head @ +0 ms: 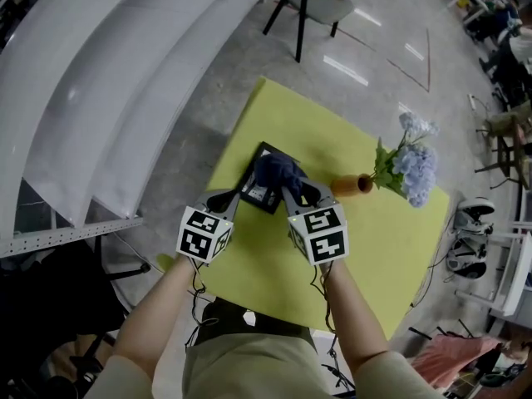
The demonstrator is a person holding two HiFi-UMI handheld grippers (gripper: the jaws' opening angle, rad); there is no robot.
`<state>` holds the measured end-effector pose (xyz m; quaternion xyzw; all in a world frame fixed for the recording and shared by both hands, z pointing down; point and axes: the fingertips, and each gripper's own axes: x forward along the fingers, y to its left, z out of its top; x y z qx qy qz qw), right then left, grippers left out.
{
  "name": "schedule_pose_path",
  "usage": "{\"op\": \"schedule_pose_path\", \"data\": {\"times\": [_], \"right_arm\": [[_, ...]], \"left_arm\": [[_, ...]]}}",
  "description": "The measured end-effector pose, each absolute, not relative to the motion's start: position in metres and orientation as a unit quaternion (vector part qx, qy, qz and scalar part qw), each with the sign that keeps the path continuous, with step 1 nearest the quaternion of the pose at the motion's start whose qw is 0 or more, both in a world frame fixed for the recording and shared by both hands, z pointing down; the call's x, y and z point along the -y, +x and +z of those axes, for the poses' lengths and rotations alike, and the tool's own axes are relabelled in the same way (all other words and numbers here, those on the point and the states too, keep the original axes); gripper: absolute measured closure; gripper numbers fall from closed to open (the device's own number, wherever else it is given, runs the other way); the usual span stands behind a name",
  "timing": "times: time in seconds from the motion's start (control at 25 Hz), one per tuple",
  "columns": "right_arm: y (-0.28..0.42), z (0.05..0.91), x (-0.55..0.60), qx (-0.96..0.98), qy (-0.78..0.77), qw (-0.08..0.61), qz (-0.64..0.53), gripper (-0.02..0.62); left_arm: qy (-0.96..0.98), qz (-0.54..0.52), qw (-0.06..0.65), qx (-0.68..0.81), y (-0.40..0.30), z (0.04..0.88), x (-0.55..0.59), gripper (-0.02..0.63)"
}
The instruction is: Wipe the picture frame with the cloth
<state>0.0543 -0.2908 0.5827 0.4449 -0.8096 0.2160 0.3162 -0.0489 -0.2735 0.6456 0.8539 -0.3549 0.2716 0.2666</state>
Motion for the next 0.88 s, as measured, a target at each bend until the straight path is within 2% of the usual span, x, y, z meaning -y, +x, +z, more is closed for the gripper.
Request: {"op": "schedule_pose_path", "data": {"times": [0.12,0.48,0.88], "right_arm": [[0.027,0.577,0.288,0.830,0.415,0.295,0.229,0.531],[-0.030,0.628,0.271,0.836,0.357,0.311,0.278,0.532],[0.007,0.648,0.255,0.812,0.372,0.310,0.325,0.532]], "left_arm": [[0.854,0.265,0.267,0.359,-0.054,0.641,0.271,0.600],[0.851,0.278,0.268,0.355,-0.052,0.651,0.274,0.599],[0.851,0.282,0.266,0.354,-0.053,0.652,0.275,0.598]]}}
